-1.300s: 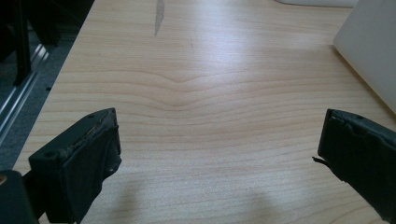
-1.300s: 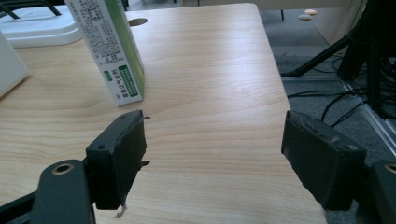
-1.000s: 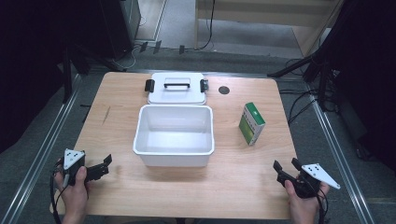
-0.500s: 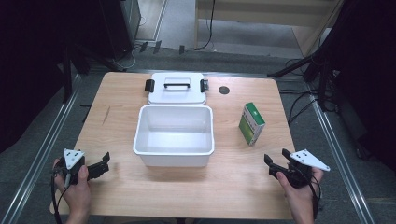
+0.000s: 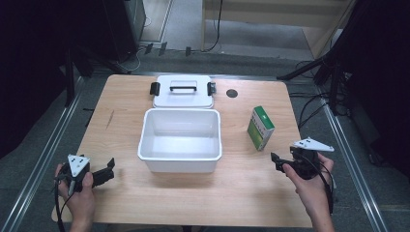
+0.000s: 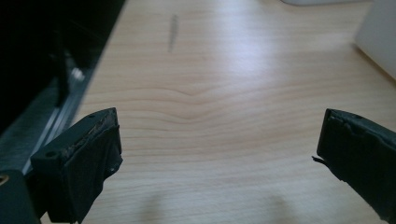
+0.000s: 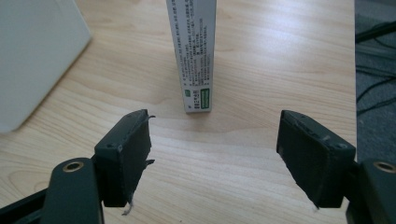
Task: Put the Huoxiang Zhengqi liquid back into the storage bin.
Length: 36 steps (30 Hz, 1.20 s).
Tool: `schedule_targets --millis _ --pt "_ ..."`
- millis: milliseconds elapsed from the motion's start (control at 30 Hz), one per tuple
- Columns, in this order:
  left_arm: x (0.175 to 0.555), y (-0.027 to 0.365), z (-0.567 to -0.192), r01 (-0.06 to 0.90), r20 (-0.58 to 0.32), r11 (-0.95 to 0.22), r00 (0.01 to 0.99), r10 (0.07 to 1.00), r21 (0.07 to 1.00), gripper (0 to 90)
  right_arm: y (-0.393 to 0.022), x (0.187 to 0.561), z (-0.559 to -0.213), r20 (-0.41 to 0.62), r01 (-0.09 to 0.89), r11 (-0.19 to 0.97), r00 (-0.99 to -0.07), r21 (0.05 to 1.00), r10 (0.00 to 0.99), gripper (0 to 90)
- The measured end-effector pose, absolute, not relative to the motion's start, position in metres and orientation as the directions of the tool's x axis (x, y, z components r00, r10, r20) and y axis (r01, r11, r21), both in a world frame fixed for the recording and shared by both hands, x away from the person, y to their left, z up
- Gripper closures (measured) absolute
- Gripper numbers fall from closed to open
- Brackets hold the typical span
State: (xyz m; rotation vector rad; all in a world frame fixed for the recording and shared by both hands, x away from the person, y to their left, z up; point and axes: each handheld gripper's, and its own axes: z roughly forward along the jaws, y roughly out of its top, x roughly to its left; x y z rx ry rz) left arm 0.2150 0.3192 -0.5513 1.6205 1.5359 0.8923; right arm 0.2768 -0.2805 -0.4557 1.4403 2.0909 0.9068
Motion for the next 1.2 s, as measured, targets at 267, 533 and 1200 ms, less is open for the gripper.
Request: schedule_targets --millis 267,533,1200 --pt "0.217 0.319 -0.551 0.514 0.010 -0.044 0.067 0.998 0.857 0.6 -0.265 0.310 -0.431 -0.027 0.767 0.338 -0.387 0.546 0.922 23.7" --pt "0.218 0.320 -0.551 0.526 -0.011 -0.028 0.071 0.997 0.850 0.6 -0.244 0.342 -0.405 -0.052 0.842 0.400 -0.410 0.363 0.911 20.1" --pt "0.220 0.320 -0.552 0.541 -0.014 -0.027 0.072 0.997 0.841 0.5 -0.204 0.407 -0.380 -0.110 0.881 0.426 -0.411 0.205 0.905 29.1"
